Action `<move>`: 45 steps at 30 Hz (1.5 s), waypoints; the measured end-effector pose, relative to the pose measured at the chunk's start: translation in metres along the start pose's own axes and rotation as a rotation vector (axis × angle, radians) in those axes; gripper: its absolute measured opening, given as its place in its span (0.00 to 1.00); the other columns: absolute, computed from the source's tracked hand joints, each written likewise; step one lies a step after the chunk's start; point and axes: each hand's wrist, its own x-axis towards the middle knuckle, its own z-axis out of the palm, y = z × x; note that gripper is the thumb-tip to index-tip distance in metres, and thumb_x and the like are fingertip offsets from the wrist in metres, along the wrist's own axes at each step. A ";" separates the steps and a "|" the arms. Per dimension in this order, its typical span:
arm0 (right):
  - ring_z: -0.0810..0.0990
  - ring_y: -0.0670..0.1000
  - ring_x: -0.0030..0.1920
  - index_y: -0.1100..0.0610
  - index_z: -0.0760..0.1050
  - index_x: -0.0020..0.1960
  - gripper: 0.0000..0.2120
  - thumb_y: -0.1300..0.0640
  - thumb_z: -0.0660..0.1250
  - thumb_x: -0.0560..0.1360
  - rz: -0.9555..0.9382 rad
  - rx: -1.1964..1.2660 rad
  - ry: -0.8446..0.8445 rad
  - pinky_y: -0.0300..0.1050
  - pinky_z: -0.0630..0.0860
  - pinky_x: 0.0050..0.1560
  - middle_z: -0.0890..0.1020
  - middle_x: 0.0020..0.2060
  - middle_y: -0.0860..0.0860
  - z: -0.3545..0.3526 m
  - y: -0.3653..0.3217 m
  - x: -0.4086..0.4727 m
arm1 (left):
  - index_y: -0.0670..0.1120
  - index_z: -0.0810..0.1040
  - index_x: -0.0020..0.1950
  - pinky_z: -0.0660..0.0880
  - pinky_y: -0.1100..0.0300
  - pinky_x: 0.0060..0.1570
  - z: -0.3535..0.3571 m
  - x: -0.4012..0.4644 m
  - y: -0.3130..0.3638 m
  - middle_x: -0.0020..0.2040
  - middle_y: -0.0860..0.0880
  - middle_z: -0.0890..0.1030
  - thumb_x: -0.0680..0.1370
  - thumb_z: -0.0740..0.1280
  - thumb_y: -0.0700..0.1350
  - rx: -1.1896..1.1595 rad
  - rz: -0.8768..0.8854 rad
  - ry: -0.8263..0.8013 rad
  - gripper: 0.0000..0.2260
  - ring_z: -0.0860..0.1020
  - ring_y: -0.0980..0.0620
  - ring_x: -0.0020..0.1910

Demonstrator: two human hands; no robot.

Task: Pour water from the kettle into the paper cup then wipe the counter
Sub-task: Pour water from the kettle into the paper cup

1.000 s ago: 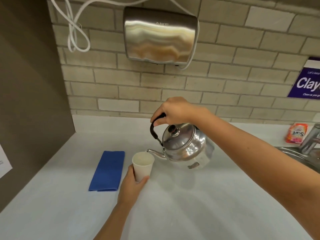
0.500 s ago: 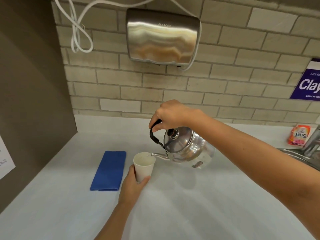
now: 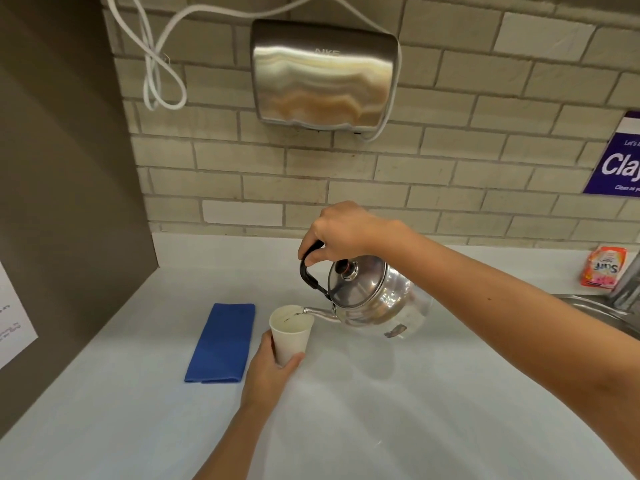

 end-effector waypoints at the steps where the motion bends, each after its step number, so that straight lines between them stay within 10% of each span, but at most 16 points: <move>1: 0.68 0.44 0.33 0.43 0.78 0.54 0.11 0.44 0.65 0.74 -0.001 0.000 0.002 0.39 0.60 0.28 0.85 0.43 0.46 0.000 0.000 0.000 | 0.51 0.62 0.67 0.71 0.59 0.53 0.000 0.000 0.000 0.61 0.50 0.74 0.69 0.73 0.51 0.002 -0.002 -0.001 0.31 0.72 0.54 0.54; 45: 0.71 0.46 0.37 0.44 0.78 0.54 0.11 0.45 0.65 0.74 -0.025 -0.054 -0.034 0.39 0.59 0.28 0.84 0.43 0.46 -0.008 -0.009 -0.002 | 0.49 0.62 0.68 0.74 0.50 0.59 0.000 -0.004 0.006 0.64 0.46 0.74 0.70 0.73 0.51 0.049 -0.025 0.015 0.31 0.74 0.47 0.60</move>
